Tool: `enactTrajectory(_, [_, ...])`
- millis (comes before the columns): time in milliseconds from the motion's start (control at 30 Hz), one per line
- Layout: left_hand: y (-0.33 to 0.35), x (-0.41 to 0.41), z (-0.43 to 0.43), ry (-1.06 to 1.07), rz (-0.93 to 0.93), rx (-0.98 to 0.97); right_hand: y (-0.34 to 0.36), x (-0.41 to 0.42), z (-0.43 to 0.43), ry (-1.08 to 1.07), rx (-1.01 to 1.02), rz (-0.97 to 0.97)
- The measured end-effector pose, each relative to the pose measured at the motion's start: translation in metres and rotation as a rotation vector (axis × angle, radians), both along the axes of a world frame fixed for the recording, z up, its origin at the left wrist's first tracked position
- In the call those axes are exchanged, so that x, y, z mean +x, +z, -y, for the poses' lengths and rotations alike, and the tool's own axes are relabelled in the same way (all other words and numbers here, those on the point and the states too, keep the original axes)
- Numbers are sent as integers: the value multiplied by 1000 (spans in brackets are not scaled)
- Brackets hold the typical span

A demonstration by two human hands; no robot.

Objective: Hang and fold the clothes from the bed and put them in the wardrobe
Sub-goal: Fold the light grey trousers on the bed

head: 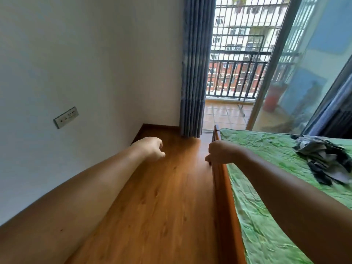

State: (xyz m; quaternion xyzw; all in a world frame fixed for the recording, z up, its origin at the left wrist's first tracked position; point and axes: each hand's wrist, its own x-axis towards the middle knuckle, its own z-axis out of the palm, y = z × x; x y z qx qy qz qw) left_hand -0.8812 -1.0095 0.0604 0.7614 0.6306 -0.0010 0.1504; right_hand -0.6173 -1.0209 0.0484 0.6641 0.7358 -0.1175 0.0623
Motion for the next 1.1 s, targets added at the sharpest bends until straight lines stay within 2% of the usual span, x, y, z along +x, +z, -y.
enactTrajectory(300, [11,82,-222,-172,24,13,29,69,-181,-153,17,-11])
enactTrajectory(567, [-5,122,-441,-294,43,37,10,93,-370,-280,45,-36])
enactTrajectory(800, [7,150,-638,-391,-36,32,15,116,-534,-429,35,-28])
enactTrajectory(1100, [-7,268,-839,-502,-49,43,-7,219,-718,-558,-2,-60])
